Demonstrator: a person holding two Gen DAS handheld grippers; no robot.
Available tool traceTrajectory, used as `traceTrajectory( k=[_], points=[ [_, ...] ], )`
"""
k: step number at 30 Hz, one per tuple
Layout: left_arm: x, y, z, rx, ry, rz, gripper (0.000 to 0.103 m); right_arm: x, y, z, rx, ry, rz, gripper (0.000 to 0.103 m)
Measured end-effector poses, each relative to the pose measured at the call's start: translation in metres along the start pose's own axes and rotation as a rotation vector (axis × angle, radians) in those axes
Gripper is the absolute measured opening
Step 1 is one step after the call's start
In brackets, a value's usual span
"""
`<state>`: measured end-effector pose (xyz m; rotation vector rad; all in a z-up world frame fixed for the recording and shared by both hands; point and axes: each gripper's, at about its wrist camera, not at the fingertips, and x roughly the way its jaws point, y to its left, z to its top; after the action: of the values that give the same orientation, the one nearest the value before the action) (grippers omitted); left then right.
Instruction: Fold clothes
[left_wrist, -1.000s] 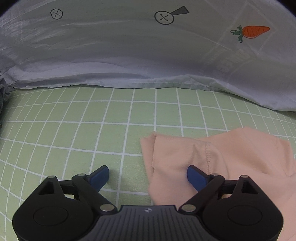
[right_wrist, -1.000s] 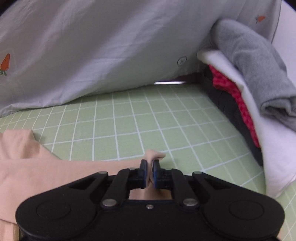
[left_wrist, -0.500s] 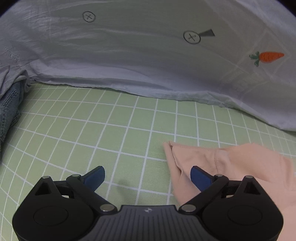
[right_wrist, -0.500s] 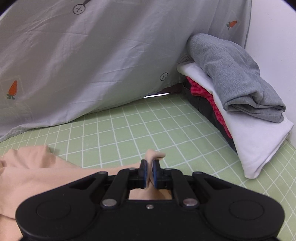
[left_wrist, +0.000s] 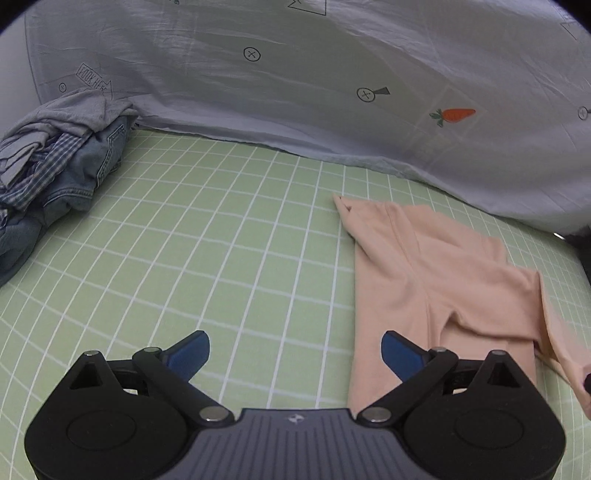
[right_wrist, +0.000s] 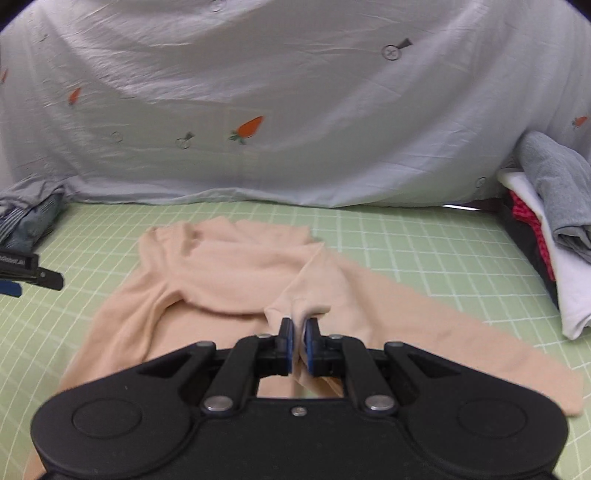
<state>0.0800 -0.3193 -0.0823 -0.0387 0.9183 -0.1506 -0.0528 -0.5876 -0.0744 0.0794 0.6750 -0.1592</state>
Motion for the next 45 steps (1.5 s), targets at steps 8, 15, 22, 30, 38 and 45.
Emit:
traceTrajectory(
  k=[8, 15, 22, 30, 38, 45],
  points=[
    [-0.037, 0.003, -0.06, 0.109, 0.022, -0.017, 0.099, -0.03, 0.063, -0.069, 0.009, 0.136, 0.109, 0.009],
    [-0.049, -0.019, -0.084, 0.141, 0.037, -0.056, 0.099, -0.061, 0.039, -0.076, 0.156, 0.084, 0.042, 0.067],
    [-0.045, -0.068, -0.109, 0.173, 0.066, -0.108, 0.098, -0.068, -0.013, -0.098, 0.212, 0.118, -0.111, 0.103],
    [-0.038, -0.12, -0.14, 0.201, 0.106, -0.133, 0.084, -0.069, -0.07, -0.128, 0.265, 0.186, -0.163, 0.103],
    [-0.031, -0.139, -0.156, 0.21, 0.157, -0.144, 0.041, -0.061, -0.09, -0.142, 0.239, 0.255, -0.144, 0.103],
    [-0.037, -0.136, -0.157, 0.188, 0.138, -0.144, 0.002, -0.058, -0.096, -0.144, 0.234, 0.263, -0.134, 0.103]
  ],
)
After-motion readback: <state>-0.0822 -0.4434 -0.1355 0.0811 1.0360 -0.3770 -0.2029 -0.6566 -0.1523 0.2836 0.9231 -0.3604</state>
